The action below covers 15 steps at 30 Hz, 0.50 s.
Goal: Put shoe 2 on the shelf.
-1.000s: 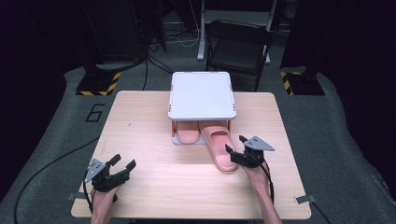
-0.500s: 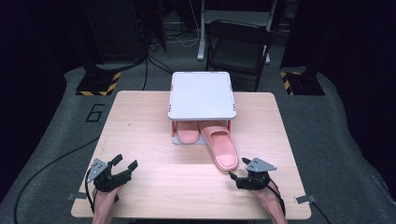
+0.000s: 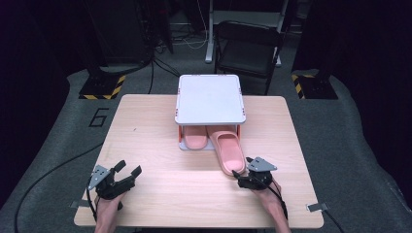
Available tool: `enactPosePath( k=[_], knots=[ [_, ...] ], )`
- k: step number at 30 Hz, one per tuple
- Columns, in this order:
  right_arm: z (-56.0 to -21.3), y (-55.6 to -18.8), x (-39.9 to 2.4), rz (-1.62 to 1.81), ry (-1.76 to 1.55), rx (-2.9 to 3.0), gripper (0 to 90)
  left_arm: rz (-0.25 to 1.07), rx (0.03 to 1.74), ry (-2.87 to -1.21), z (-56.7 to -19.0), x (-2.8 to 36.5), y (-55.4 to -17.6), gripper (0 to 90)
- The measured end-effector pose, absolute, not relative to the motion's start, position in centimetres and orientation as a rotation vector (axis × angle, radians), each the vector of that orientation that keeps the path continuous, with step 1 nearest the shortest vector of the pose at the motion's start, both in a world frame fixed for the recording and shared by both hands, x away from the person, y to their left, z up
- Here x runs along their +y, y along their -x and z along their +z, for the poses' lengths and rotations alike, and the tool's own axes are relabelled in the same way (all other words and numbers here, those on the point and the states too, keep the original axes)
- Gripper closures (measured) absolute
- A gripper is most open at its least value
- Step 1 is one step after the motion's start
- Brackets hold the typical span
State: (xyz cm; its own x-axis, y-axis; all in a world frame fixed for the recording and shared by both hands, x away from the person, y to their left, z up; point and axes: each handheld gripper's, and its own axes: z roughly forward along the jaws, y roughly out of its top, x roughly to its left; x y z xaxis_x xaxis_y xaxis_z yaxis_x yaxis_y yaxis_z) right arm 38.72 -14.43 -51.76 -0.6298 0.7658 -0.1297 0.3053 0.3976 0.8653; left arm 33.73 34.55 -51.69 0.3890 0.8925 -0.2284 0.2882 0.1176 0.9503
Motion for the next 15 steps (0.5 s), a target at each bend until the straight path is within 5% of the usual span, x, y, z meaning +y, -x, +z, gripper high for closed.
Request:
enactPosePath(
  k=[15],
  knots=[
    [-51.1, -42.3, -12.0, 1.243, -1.049, 2.061, 25.9, 0.623, 1.148, -1.421, -51.7, 34.9, -33.7, 21.7]
  ],
)
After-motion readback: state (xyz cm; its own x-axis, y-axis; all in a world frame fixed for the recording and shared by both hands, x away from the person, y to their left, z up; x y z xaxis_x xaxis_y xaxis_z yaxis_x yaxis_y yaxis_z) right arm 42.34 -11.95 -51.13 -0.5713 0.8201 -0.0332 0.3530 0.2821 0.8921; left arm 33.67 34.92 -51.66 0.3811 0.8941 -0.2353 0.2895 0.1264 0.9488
